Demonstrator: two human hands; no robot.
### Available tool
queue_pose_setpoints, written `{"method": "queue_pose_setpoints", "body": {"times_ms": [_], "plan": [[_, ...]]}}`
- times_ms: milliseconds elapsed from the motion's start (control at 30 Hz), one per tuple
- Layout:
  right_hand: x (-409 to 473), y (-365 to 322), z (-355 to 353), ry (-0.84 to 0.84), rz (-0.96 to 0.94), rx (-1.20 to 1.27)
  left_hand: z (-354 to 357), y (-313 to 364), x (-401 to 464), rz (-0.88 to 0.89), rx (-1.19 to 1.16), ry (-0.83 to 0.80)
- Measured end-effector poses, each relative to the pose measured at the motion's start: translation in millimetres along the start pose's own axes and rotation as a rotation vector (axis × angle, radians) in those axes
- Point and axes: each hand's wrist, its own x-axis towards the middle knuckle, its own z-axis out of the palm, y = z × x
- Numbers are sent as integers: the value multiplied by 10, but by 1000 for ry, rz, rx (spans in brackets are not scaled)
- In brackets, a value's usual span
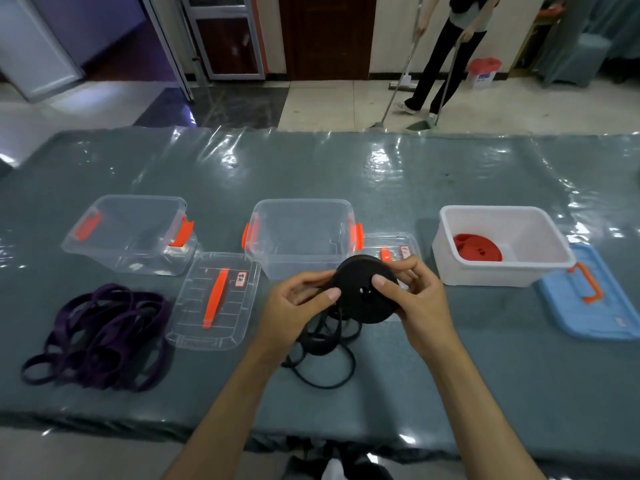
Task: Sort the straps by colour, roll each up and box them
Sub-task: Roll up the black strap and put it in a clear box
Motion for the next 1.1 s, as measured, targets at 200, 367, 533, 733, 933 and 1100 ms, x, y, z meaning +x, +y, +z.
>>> {"method": "queue_pose_setpoints", "body": {"times_ms": [200, 367, 533, 733, 933, 1100], "plan": [[-88, 105, -168, -66, 45, 18, 99, 6, -107, -20, 43, 10], [-38, -10, -223, -290, 97, -256, 82, 31, -176, -22, 133, -43], [75, -37, -49, -230, 26, -187, -13, 64, -171, -69, 90, 9], [276, 82, 295, -159, 24, -137, -258, 30, -59, 18, -36, 117], [542, 87, 380, -399, 220, -355, -602, -171, 127, 56, 64, 131], [649, 299, 637, -207, 175, -252, -838, -321, 397, 172, 135, 222]]}}
